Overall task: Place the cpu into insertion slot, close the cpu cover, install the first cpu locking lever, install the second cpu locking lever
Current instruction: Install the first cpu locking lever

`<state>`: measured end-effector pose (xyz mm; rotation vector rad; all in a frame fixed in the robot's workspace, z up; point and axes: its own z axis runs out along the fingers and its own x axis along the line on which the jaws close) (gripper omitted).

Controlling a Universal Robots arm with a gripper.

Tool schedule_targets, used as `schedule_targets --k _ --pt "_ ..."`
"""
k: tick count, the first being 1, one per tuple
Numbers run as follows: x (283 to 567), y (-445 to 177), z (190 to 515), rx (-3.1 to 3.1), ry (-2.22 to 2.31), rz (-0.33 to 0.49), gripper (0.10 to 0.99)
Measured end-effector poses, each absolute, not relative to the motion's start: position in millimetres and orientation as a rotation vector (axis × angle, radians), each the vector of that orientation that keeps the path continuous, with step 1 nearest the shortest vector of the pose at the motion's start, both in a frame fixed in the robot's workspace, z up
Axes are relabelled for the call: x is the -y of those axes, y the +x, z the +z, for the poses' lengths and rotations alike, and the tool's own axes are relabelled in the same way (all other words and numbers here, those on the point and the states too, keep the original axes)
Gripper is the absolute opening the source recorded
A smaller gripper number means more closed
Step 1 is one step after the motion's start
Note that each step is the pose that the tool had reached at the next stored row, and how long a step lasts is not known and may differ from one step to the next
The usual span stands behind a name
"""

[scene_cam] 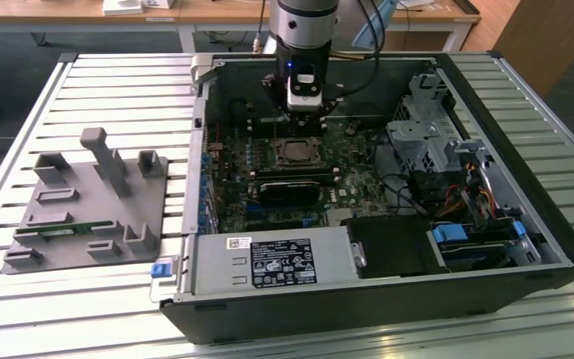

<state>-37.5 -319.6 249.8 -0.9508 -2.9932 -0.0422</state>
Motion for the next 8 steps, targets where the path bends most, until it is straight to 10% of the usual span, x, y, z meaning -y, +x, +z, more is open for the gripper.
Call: schedule_targets --k 8 --pt "319.7 -37.5 249.9 3.040 -0.784 -0.042 0.106"
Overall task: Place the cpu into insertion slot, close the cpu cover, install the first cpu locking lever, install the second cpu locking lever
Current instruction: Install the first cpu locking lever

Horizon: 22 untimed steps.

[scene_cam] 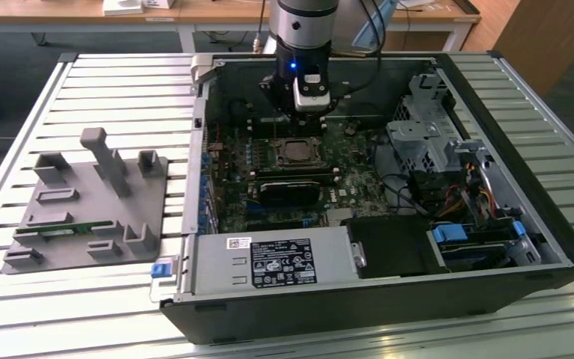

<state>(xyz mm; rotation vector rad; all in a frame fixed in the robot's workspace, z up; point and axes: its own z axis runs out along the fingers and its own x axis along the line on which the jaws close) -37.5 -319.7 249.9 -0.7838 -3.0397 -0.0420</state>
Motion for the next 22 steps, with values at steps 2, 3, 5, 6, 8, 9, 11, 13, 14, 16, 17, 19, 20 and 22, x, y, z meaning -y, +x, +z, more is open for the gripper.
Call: schedule_targets --k 2,3,5,6,8,9,11,13,14,16,17,19,20,22 --pt "319.7 -37.5 249.9 3.051 -0.735 -0.042 0.106" --pt "319.7 -37.5 249.9 3.057 -0.712 -0.042 0.106" --pt "319.7 -37.5 249.8 3.067 -0.666 -0.042 0.106" --pt "319.7 -37.5 249.8 3.072 -0.640 -0.042 0.106" --pt "319.7 -37.5 249.8 3.081 -0.590 -0.042 0.106" --pt "319.7 -37.5 249.8 3.086 -0.565 -0.042 0.106" --pt "319.7 -37.5 249.8 3.094 -0.514 -0.042 0.106" --pt "319.7 -37.5 249.7 3.102 -0.463 -0.041 0.106" --pt "319.7 -37.5 249.7 3.106 -0.435 -0.041 0.106" --pt "319.7 -37.5 249.7 3.112 -0.382 -0.041 0.106" --pt "319.7 -37.5 249.7 3.115 -0.354 -0.041 0.106" --pt "319.7 -37.5 249.7 3.121 -0.298 -0.041 0.106" --pt "319.7 -37.5 249.7 3.123 -0.270 -0.041 0.106" --pt "319.7 -37.5 249.6 3.127 -0.211 -0.041 0.106"
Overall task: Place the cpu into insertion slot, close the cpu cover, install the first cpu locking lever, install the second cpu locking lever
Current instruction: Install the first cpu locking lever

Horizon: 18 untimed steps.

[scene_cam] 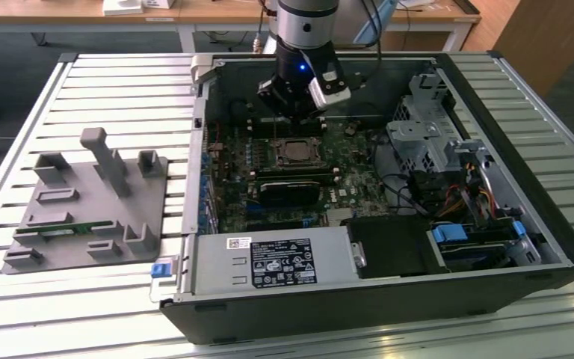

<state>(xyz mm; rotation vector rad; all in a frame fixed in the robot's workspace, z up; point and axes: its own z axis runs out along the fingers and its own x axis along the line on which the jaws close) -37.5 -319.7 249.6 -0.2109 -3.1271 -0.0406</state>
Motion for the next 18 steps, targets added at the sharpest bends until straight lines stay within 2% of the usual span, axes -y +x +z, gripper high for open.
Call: schedule_targets --k 5,18 --pt "319.7 -37.8 249.5 3.132 -0.071 -0.040 0.106" --pt "319.8 -62.3 249.3 3.133 -0.063 -0.040 0.106"
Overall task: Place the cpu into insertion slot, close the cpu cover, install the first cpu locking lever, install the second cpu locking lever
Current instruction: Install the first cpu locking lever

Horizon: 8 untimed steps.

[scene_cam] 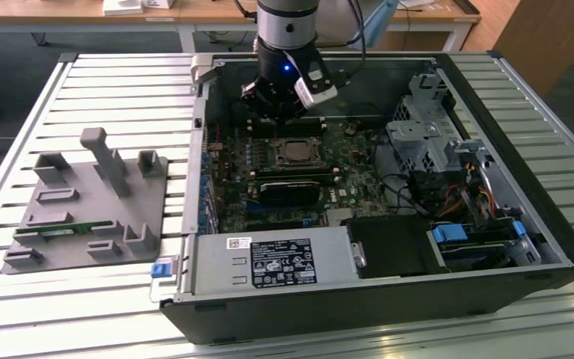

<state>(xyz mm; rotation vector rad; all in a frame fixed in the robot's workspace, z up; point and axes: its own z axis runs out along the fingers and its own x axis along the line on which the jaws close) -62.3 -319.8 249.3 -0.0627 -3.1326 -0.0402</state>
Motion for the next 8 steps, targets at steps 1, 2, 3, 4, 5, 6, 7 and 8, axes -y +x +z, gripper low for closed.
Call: schedule_targets --k 1,2,3,4,5,6,7,8 --pt "319.8 -64.9 249.3 3.133 -0.063 -0.040 0.106" --pt "319.7 -67.1 249.3 3.133 -0.063 -0.040 0.106" --pt "319.4 -68.9 249.2 3.133 -0.063 -0.040 0.106" --pt "318.9 -70.4 249.2 3.133 -0.063 -0.040 0.106" --pt "318.1 -71.5 249.2 3.133 -0.062 -0.040 0.106" --pt "317.4 -72.4 249.2 3.132 -0.063 -0.040 0.106" --pt "317.1 -73.3 249.2 3.133 -0.062 -0.040 0.106" --pt "316.7 -73.8 249.1 3.133 -0.062 -0.040 0.106"
